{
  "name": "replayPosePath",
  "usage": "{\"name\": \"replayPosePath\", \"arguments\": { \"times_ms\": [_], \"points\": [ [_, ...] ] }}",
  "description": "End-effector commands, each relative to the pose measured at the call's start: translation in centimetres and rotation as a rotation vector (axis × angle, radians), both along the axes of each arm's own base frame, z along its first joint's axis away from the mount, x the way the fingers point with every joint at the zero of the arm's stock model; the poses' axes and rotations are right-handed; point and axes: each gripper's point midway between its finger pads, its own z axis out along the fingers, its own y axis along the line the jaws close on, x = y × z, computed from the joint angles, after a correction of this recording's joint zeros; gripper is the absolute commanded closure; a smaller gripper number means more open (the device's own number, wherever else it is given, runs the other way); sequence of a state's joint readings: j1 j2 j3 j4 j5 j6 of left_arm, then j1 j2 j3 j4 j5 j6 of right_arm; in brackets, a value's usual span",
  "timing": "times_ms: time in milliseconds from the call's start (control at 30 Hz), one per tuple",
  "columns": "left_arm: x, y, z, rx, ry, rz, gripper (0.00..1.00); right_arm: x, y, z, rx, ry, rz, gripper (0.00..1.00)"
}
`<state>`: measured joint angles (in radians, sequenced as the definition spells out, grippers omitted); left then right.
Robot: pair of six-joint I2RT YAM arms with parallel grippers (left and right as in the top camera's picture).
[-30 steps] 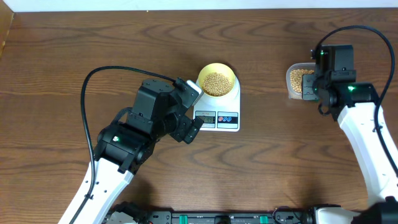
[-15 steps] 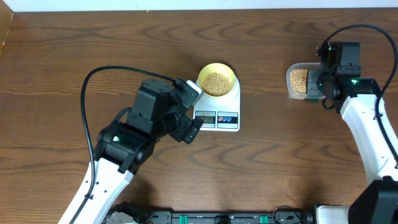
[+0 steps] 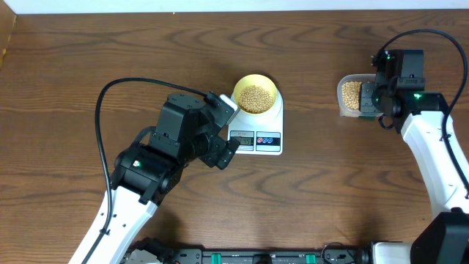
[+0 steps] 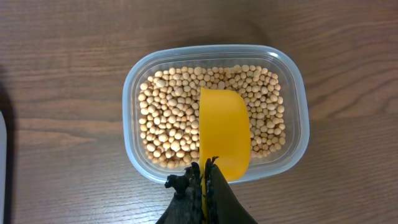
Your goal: Scoop item into bowl and weigh 50g on scale
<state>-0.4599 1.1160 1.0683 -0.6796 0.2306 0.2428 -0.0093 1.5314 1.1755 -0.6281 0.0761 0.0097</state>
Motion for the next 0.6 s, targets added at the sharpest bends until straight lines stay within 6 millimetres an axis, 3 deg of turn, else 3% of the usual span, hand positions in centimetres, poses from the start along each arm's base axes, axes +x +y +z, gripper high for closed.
{"name": "replayPosePath", "arguments": {
  "times_ms": [0,567],
  "points": [
    [0.06,0.22,0.49,-0.005,-0.014,0.008,0.10,-0.01,0.08,-0.09,0.006,0.002,0.012,0.99],
    [0.06,0.22,0.49,-0.005,-0.014,0.008,0.10,0.00,0.62,-0.12,0.032,0.002,0.031,0.99]
  ]
}}
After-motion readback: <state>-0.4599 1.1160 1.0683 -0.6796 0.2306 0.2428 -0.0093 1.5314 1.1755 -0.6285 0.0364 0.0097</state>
